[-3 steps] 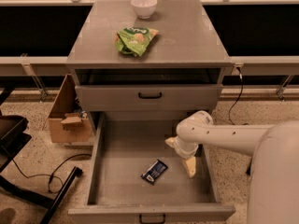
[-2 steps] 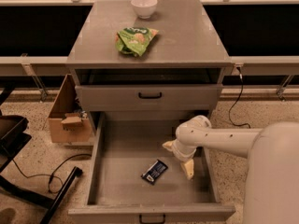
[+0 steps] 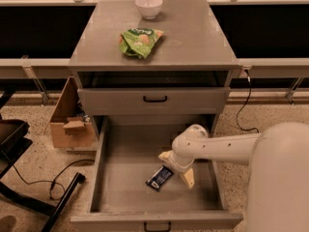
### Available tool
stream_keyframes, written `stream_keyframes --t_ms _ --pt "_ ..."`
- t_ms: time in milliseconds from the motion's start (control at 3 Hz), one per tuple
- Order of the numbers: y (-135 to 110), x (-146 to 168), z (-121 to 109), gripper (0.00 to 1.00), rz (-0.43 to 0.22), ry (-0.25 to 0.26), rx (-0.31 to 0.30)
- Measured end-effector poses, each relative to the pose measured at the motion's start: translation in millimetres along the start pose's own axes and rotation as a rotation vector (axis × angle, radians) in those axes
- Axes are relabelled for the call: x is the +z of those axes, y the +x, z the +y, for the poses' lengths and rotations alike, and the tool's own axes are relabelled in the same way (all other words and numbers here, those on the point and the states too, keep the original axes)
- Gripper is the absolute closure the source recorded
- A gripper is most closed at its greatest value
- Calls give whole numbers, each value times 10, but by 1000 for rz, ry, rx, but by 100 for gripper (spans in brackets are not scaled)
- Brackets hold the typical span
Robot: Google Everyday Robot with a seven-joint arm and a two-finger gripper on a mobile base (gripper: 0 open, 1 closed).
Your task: Pick rxbar blueberry from middle drawer and place on counter
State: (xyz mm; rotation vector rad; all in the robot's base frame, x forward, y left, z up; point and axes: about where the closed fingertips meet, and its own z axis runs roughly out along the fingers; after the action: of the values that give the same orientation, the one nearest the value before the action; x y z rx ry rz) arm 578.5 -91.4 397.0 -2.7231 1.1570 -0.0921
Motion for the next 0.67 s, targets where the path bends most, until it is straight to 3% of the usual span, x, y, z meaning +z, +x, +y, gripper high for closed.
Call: stream_keyframes --t_ms 333,667 --pt "-200 139 -75 0 14 -26 -59" --pt "-271 285 -133 0 -7 -44 -80"
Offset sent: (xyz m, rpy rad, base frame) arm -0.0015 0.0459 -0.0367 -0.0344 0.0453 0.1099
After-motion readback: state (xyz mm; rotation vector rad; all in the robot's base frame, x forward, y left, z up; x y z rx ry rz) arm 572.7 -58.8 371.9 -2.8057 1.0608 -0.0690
